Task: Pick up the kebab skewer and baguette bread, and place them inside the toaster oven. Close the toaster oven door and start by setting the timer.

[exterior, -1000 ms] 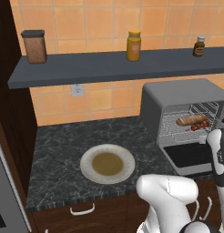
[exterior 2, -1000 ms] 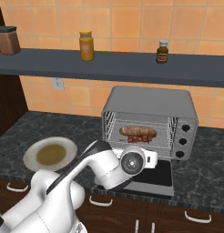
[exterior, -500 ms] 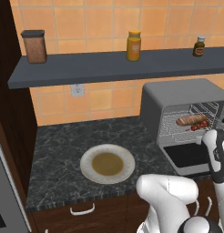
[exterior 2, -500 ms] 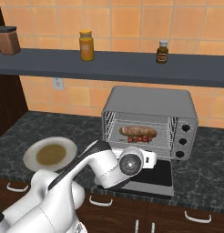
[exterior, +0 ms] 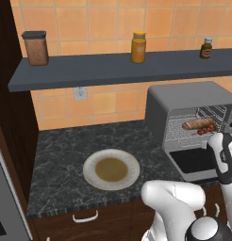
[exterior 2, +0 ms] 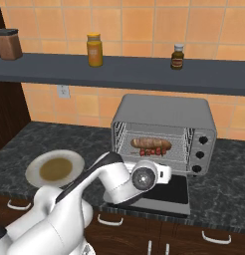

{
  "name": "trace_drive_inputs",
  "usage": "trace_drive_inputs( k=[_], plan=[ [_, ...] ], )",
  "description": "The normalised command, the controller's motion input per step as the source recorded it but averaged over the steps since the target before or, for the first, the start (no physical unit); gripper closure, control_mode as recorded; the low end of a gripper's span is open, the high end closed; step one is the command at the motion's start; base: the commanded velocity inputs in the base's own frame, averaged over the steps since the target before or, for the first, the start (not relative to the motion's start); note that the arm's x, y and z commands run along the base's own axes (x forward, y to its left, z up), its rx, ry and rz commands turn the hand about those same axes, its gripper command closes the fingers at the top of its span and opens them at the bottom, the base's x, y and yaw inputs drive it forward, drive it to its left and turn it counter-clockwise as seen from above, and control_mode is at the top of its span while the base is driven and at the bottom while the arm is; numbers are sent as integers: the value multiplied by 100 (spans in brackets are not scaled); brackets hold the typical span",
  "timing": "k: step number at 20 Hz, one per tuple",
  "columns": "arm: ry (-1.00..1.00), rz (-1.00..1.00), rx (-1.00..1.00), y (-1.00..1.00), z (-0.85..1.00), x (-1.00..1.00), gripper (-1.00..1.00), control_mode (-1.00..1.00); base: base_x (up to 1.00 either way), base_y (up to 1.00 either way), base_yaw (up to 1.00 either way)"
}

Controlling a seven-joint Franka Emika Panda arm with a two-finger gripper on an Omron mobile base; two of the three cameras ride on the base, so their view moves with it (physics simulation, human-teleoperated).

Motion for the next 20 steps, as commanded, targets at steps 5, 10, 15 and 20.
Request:
trace_drive_inputs(
  k=[5,10,15,20],
  plan=[
    [0,0,0,0,-10,9,-100,-100,0,0,0],
    [0,0,0,0,0,23,-100,-100,0,0,0],
    [0,0,0,0,0,18,-100,-100,0,0,0],
    [0,0,0,0,0,19,-100,-100,0,0,0]
  ],
)
